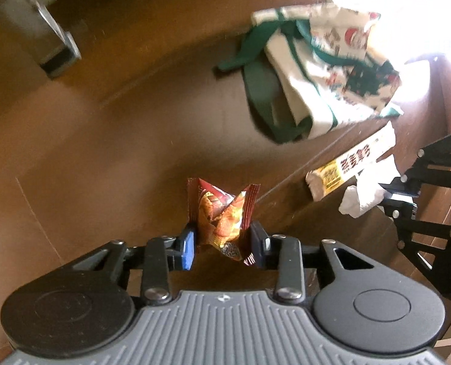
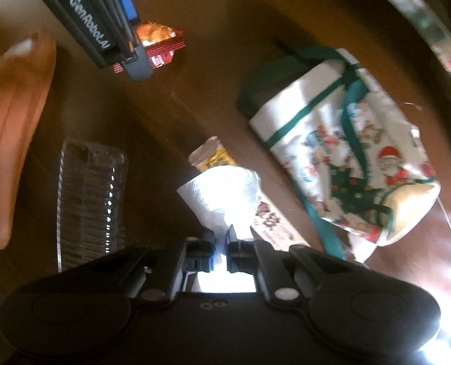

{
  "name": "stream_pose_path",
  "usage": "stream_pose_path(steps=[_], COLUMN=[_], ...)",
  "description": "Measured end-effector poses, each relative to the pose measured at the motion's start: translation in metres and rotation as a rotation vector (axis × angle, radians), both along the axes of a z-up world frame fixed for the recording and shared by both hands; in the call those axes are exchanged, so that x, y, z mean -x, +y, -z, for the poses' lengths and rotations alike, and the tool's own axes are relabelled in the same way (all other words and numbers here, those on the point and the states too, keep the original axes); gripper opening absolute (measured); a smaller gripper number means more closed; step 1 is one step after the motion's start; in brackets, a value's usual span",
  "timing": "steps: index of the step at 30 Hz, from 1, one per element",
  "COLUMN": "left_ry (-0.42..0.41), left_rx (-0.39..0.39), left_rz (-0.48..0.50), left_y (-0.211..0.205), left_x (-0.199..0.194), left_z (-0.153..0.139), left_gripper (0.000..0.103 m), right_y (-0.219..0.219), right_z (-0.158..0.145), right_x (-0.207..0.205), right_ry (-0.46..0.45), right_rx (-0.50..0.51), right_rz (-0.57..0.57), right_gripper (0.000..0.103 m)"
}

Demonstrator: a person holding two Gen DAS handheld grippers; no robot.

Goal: Collect trash
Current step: 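Grasp the orange snack wrapper with the left tool while the right tool grasps the white tissue, then carry the orange wrapper and white tissue with both tools over the green bin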

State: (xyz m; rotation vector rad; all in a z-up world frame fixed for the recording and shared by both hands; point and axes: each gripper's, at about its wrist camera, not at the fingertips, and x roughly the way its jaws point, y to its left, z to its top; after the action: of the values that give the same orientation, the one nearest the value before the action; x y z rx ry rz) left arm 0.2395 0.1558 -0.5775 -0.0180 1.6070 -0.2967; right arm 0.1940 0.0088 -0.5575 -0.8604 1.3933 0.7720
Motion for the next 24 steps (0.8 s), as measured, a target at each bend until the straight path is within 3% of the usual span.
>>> stream_pose_path(steps=[4, 10, 24], left_ry=[-0.065, -0.194, -0.480], left_rx=[0.002, 0.010, -0.012], left_rz=[0.033, 0.090, 0.142], left_y=[0.003, -0.008, -0.048], left_x=[-0.010, -0.029, -0.037], left_z=[-0.035, -0.109, -0.317], left_gripper=[0.034, 0.034, 0.034], right_y=[0.000, -0.005, -0.069], right_z=[-0.046, -0.131, -0.320], right_x=[-0.015, -0.039, -0.048], right_ry=[-0.064, -0.143, -0.334], right_rx=[-0.059, -0.187, -0.486], right_rz=[0.065, 0.248, 0.412], right_gripper=[0.005, 0.005, 0.005])
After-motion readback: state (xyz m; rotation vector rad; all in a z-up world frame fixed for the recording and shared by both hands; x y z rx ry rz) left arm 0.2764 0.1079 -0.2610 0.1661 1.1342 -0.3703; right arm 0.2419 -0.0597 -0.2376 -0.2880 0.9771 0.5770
